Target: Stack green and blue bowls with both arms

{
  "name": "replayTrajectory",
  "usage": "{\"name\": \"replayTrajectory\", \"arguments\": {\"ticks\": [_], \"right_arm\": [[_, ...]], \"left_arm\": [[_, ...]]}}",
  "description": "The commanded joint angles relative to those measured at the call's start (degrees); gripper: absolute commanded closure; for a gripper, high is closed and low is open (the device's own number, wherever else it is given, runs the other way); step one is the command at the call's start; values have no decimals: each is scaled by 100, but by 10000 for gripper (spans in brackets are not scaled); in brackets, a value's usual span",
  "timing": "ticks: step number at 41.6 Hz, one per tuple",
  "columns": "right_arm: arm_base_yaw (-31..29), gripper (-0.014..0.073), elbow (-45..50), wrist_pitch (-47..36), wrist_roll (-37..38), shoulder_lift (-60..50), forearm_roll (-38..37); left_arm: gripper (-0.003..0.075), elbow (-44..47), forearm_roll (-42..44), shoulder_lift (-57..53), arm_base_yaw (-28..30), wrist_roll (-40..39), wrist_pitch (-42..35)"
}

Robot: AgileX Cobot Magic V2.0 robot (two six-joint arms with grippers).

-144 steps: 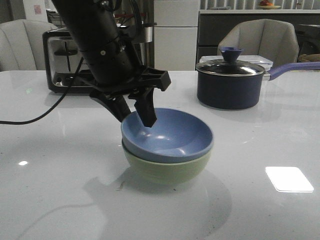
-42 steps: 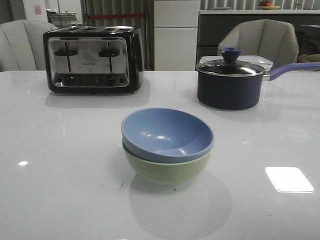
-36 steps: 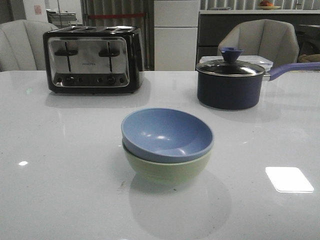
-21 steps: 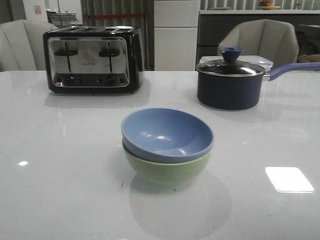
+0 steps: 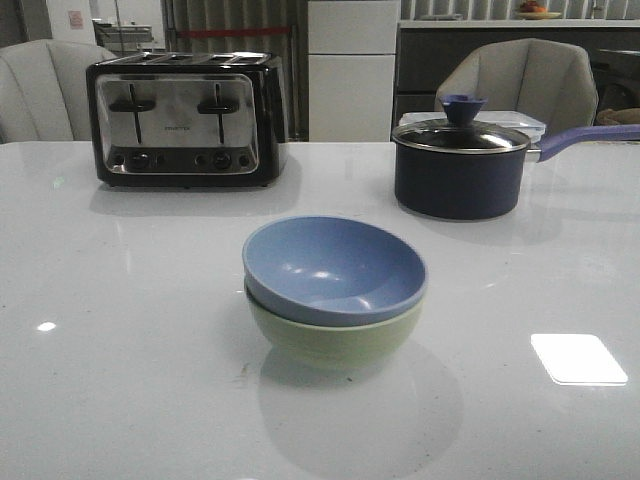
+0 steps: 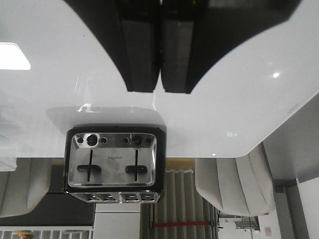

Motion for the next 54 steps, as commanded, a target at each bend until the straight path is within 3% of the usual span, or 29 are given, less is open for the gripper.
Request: {"name": "replayTrajectory", "arguments": {"ticks": [1, 4, 50, 54], "right_arm": [[-13, 537, -163, -339, -24, 6, 7], [-13, 537, -163, -339, -24, 6, 7], [-20, 537, -114, -352, -24, -91, 7], [-364, 537, 118, -661, -24, -358, -27]], "left_arm": [[627, 87, -118, -109, 29, -45, -913], [627, 242, -118, -118, -6, -45, -1220], [627, 232, -118, -107, -211, -45, -1196], [627, 232, -118, -107, -211, -45, -1196]]}}
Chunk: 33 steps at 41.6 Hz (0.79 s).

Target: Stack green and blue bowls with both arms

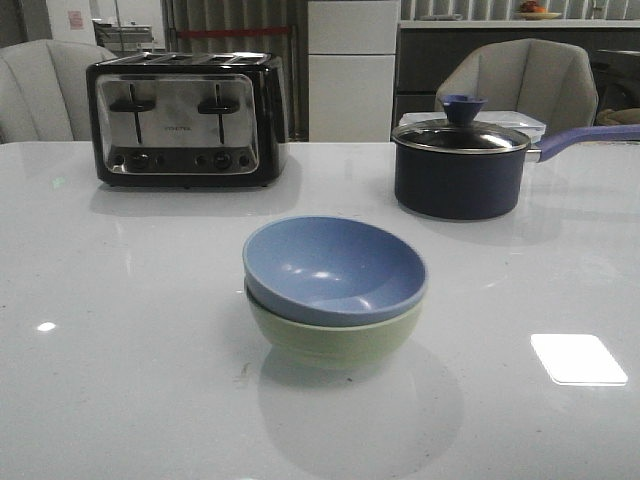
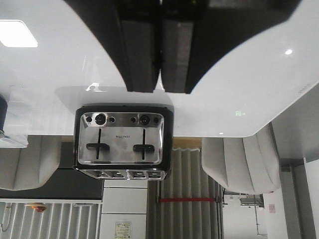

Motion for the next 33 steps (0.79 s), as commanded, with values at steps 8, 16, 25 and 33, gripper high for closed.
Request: {"name": "replayTrajectory", "arguments": {"ticks": [8, 16, 25, 33], "right_arm": [[-1630, 537, 1328, -2640, -24, -1207, -28], [-2444, 537, 2637, -4162, -24, -2292, -28], [-2796, 537, 3496, -4963, -24, -3014, -28], [-2880, 537, 3875, -5113, -24, -3154, -28]], "left_arm": [[627, 13, -36, -108, -36, -45, -512], [627, 13, -36, -108, -36, -45, -512], [627, 13, -36, -108, -36, -45, -512], [627, 13, -36, -108, -36, -45, -512]]}}
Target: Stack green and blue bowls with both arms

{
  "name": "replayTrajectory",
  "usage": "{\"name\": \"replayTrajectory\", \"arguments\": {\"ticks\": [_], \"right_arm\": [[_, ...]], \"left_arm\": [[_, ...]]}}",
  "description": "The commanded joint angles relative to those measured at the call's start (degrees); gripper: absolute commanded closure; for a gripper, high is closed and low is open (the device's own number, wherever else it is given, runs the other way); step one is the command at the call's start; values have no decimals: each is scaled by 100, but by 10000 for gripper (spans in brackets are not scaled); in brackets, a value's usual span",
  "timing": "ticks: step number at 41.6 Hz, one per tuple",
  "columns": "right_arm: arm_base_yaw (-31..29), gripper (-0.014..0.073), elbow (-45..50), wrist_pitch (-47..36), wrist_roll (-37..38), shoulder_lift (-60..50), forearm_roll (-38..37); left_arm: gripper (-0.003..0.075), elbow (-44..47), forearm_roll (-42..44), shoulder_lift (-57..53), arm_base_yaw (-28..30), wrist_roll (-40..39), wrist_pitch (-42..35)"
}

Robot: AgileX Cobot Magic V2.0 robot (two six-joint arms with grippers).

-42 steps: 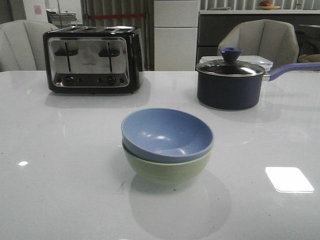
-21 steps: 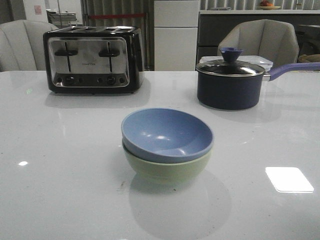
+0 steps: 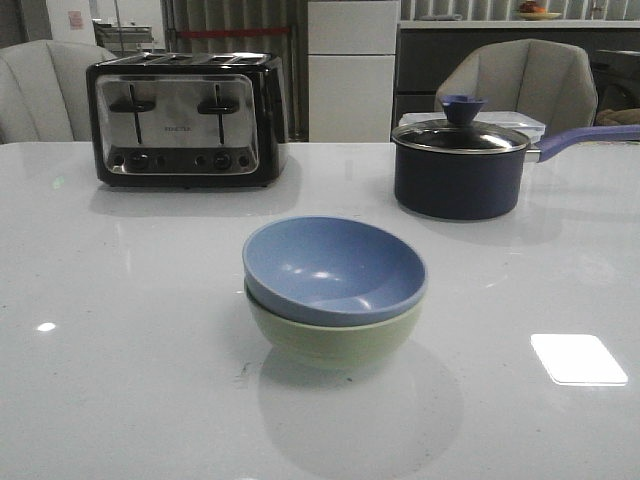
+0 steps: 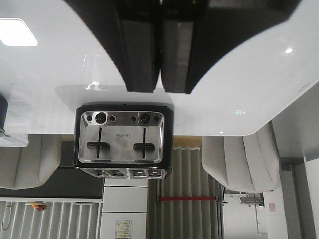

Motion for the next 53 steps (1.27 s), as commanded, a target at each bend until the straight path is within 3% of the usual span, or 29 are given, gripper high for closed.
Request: {"name": "replayTrajectory", "arguments": {"ticks": [1, 15, 24, 53], "right_arm": [[-48, 537, -6, -571, -24, -118, -16], [-48, 537, -6, -684, 19, -112, -16], [-55, 537, -6, -1119, 1076, -112, -654], [-55, 537, -6, -1221, 1077, -112, -717]], "left_arm": [[627, 13, -36, -108, -36, -45, -492], [627, 13, -36, -108, -36, -45, -492], [627, 13, -36, -108, -36, -45, -492], [627, 13, -36, -108, -36, -45, -492]]}}
